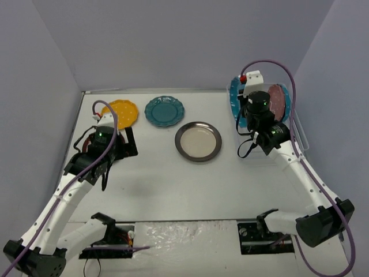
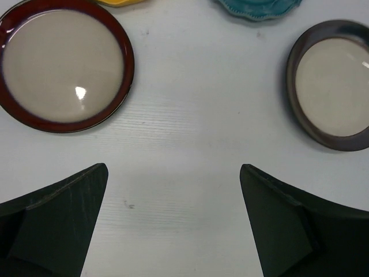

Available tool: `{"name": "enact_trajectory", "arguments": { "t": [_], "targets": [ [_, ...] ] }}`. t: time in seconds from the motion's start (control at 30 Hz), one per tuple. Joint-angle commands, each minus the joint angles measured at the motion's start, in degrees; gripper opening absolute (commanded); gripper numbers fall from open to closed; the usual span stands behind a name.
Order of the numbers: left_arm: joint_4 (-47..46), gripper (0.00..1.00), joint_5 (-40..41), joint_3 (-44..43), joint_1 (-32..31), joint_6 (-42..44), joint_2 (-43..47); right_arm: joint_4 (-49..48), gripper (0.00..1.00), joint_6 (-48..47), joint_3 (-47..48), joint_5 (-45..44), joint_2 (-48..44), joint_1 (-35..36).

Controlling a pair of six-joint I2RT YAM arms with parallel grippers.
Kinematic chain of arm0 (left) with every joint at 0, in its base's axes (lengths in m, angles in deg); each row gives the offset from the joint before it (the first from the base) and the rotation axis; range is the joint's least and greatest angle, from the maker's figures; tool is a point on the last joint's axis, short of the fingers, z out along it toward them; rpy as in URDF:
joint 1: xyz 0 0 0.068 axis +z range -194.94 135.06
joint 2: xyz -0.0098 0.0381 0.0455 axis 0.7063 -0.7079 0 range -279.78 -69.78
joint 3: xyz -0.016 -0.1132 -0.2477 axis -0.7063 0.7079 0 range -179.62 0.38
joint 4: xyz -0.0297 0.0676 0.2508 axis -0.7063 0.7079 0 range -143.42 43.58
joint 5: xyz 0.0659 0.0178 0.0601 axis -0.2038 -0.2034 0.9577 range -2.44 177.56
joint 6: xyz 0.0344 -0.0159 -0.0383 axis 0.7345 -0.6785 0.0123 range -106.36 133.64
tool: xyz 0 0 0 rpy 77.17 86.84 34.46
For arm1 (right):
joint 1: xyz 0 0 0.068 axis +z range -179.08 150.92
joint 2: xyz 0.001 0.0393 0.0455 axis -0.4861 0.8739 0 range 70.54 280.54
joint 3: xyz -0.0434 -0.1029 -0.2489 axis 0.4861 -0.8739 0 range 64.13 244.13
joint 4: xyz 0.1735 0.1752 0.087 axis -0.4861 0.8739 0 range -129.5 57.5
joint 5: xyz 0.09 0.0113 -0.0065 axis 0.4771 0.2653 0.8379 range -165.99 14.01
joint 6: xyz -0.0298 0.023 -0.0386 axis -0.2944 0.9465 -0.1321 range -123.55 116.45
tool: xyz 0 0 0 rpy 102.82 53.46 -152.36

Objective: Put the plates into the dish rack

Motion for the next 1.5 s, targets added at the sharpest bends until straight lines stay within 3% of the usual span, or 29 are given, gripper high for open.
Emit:
{"name": "enact_trajectory", "arguments": {
  "t": [0.0, 0.23, 0.57, 1.13, 1.47],
  "targets": [
    [-0.5, 0.97, 1.2, -0.4, 0.1, 8.7, -2.5, -11.3, 0.0, -10.3, 9.7, -0.3, 5.5, -9.3],
    [-3.0, 0.97, -3.8, 3.2, 1.8, 8.8, -1.6, -17.3, 0.0, -15.1, 15.4, 2.8, 15.3, -18.0],
    [-2.8, 0.97, -2.3, 3.9, 2.1, 8.3, -0.1, -24.3, 0.0, -19.6, 18.0, 2.6, 25.3, -23.7],
    [-2.7, 0.97, -3.5, 3.8, 3.1, 8.3, -2.1, -31.2, 0.0, -22.4, 15.6, 1.2, 26.1, -25.8],
    [-2.5, 0.97, -3.5, 3.8, 3.7, 8.1, -1.6, -32.0, 0.0, -19.1, 11.3, 8.2, 29.0, -28.2]
  ]
}}
